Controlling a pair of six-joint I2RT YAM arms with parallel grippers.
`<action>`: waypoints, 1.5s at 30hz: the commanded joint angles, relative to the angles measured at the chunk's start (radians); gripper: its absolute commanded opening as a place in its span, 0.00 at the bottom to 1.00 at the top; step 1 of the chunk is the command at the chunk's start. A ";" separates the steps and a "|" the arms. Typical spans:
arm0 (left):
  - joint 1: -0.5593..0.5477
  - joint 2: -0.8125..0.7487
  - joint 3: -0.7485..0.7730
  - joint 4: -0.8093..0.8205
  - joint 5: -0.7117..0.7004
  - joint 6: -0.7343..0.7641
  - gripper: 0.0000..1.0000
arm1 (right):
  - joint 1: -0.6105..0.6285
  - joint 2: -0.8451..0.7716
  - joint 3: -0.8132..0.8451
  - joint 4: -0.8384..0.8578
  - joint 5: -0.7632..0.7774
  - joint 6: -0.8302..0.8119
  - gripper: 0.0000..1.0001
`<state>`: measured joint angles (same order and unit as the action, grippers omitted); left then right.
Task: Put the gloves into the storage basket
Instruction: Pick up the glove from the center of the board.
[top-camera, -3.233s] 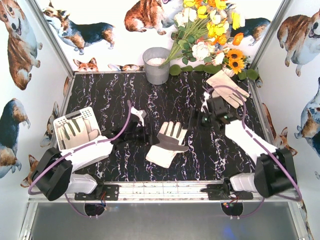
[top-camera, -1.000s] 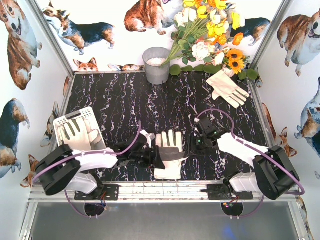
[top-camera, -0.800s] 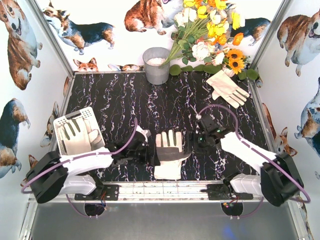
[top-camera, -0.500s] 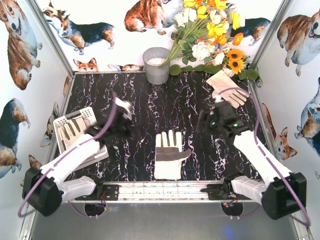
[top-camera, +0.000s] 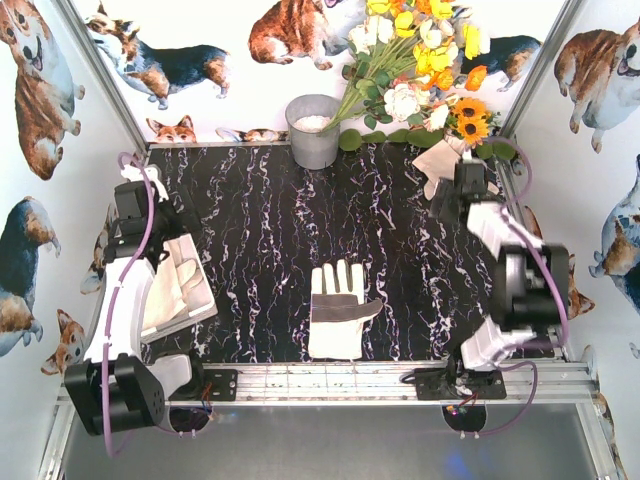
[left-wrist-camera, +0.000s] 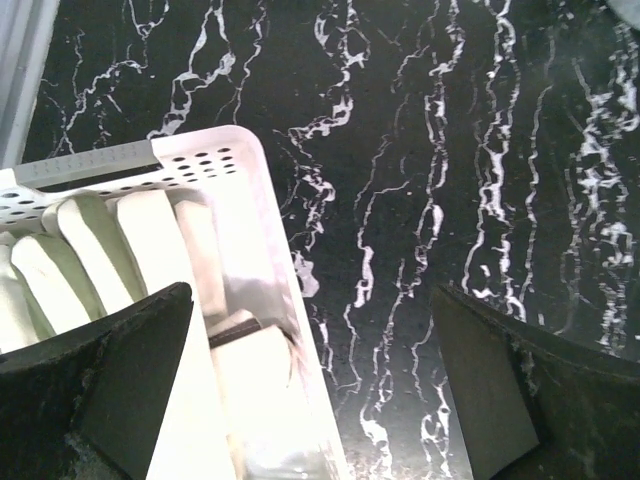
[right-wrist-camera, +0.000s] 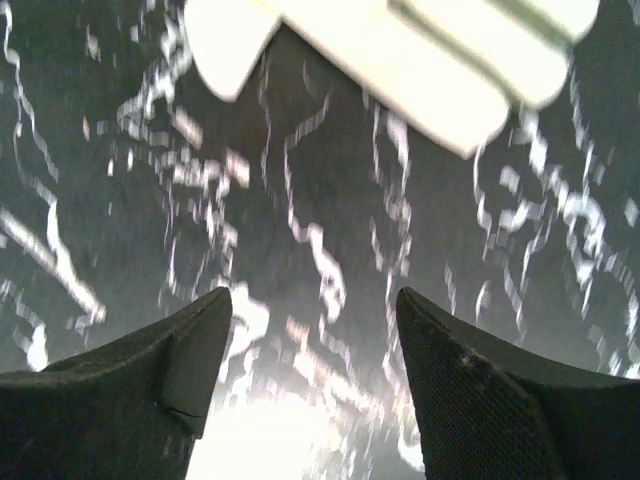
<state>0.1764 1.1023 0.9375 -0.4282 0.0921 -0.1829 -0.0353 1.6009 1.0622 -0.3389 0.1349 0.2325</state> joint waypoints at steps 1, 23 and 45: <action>0.014 0.007 -0.032 0.071 -0.058 0.093 0.99 | -0.042 0.164 0.199 0.079 0.006 -0.235 0.67; 0.014 0.035 -0.082 0.118 -0.057 0.160 0.94 | -0.146 0.729 0.885 -0.388 -0.175 -0.383 0.58; -0.379 -0.115 -0.126 0.186 0.202 0.257 0.85 | -0.146 0.240 0.423 -0.384 -0.596 -0.050 0.00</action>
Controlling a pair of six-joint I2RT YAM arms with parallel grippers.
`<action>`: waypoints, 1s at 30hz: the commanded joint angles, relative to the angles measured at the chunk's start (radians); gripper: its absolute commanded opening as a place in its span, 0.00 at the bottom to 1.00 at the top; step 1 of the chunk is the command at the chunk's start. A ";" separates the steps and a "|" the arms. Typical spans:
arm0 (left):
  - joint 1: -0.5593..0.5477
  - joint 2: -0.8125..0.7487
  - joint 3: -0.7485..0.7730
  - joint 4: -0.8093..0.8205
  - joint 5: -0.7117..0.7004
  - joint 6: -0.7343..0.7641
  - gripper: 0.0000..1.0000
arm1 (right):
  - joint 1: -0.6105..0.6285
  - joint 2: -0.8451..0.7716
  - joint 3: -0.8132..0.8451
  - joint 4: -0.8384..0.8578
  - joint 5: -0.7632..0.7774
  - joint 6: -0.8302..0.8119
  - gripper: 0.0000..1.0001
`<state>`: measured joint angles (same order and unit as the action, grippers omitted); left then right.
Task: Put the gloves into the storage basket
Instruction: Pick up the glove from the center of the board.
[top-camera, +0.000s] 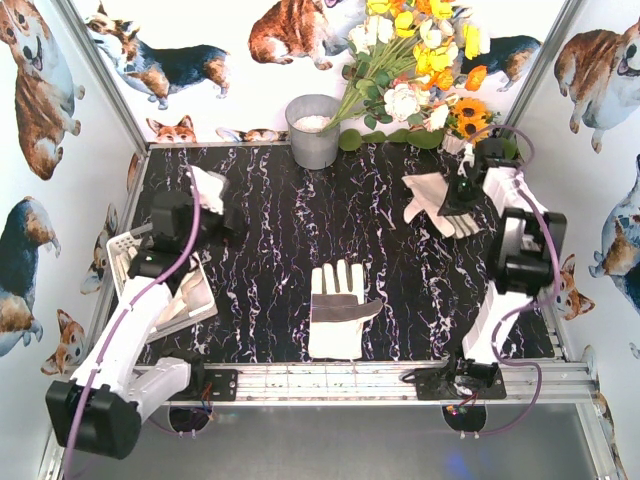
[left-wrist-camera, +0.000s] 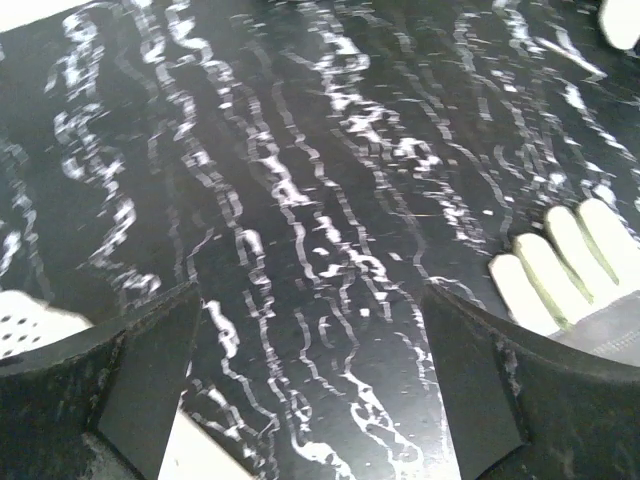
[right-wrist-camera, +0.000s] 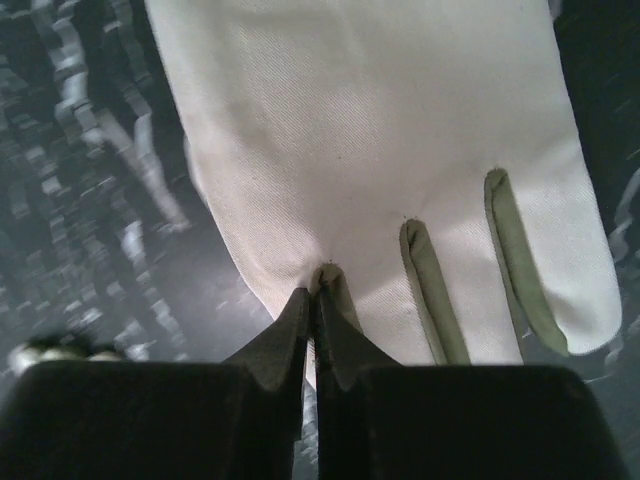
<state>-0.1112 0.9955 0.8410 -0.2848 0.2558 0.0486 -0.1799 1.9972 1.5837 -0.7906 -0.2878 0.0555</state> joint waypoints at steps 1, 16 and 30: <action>-0.128 -0.006 -0.031 0.050 0.057 0.022 0.85 | -0.001 -0.189 -0.142 0.077 -0.209 0.158 0.00; -0.737 0.190 0.113 0.123 -0.167 0.128 0.98 | 0.204 -0.524 -0.342 -0.035 -0.512 0.370 0.00; -0.852 0.230 0.150 0.118 -0.200 0.336 1.00 | 0.393 -0.664 -0.273 -0.158 -0.631 0.414 0.00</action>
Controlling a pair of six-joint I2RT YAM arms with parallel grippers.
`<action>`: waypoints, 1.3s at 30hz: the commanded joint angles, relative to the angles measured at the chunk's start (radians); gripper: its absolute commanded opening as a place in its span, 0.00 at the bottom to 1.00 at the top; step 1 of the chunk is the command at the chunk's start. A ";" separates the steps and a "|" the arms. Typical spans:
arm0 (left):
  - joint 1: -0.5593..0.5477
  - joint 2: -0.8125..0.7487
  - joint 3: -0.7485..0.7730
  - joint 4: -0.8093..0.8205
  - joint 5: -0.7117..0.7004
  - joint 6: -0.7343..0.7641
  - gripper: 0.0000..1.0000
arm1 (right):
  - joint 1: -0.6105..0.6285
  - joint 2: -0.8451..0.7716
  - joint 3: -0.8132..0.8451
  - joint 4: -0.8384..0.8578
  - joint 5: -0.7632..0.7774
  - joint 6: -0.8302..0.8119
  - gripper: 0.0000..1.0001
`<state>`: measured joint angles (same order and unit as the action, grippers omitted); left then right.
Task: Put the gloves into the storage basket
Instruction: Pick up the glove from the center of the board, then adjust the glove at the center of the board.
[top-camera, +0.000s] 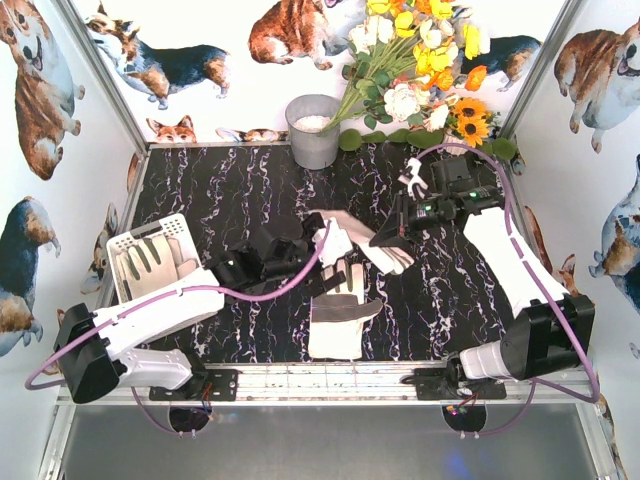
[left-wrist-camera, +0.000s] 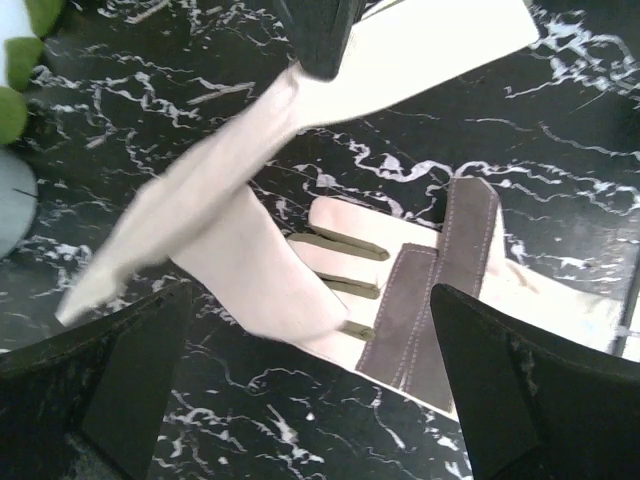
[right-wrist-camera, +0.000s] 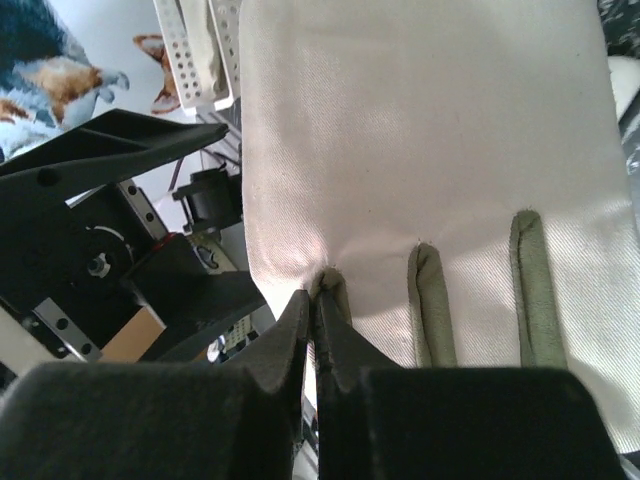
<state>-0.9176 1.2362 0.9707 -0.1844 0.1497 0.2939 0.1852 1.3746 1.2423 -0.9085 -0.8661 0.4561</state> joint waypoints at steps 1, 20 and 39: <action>-0.063 -0.021 0.010 0.030 -0.147 0.118 1.00 | 0.036 -0.046 0.075 -0.043 -0.059 0.014 0.00; -0.128 0.034 0.024 0.049 -0.345 0.246 0.83 | 0.114 -0.042 0.119 -0.073 -0.071 0.011 0.00; -0.095 -0.060 -0.064 -0.097 -0.095 -0.175 0.00 | 0.118 -0.069 0.133 -0.030 0.107 -0.003 0.43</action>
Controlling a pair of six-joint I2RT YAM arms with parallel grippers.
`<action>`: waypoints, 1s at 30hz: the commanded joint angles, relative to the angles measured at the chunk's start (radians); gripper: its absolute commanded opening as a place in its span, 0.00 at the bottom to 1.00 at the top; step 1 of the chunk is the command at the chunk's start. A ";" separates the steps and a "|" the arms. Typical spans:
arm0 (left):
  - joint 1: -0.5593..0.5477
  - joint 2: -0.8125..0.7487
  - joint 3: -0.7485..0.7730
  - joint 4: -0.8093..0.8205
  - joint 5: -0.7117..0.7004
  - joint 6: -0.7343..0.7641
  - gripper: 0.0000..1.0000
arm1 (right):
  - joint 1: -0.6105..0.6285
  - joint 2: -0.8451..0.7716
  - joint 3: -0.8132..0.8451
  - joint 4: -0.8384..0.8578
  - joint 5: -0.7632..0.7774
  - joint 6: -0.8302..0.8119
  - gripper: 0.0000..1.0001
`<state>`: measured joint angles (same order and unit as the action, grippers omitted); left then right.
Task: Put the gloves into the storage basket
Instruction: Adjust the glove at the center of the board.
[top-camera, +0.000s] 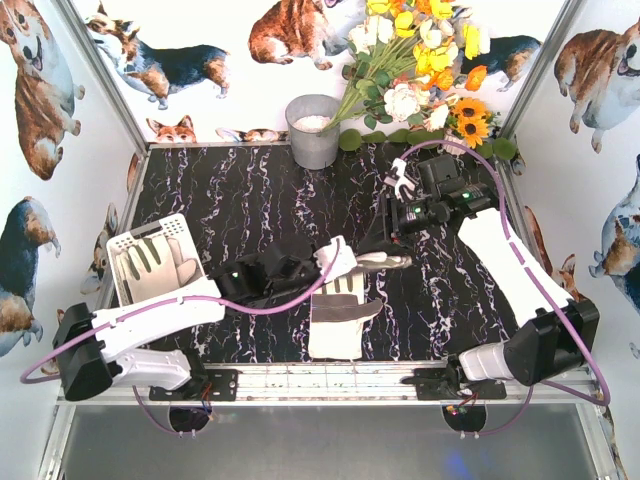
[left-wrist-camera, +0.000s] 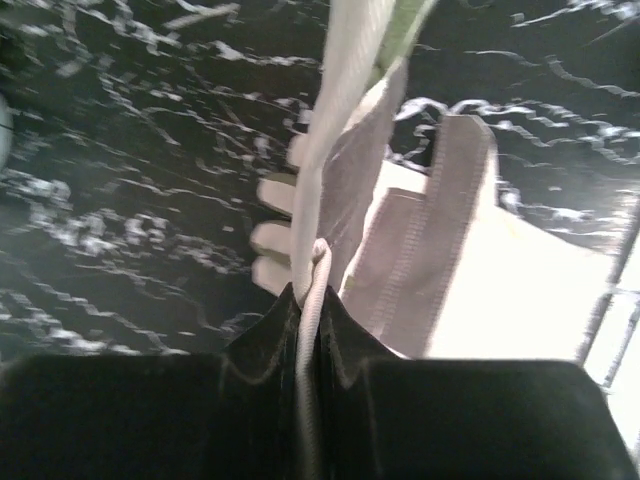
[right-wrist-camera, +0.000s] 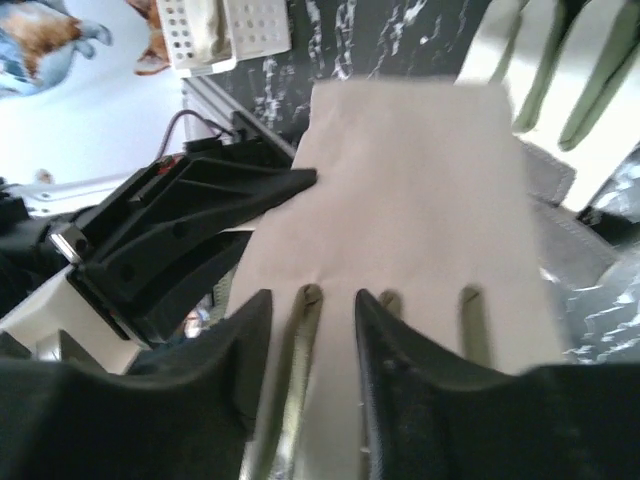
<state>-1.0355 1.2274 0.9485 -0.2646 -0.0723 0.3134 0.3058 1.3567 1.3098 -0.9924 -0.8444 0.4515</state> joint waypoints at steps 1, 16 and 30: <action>0.039 -0.057 -0.052 -0.021 0.169 -0.239 0.00 | -0.005 -0.057 0.067 0.061 0.103 0.006 0.49; 0.395 -0.198 -0.225 -0.052 0.365 -0.673 0.00 | -0.096 -0.209 -0.020 0.185 0.299 0.070 0.81; 0.490 -0.289 -0.062 -0.390 0.328 -0.683 0.00 | -0.096 -0.278 -0.114 0.220 0.318 0.089 0.79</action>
<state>-0.5762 0.9718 0.8215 -0.5644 0.2569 -0.3439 0.2119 1.1301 1.2076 -0.8429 -0.5343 0.5285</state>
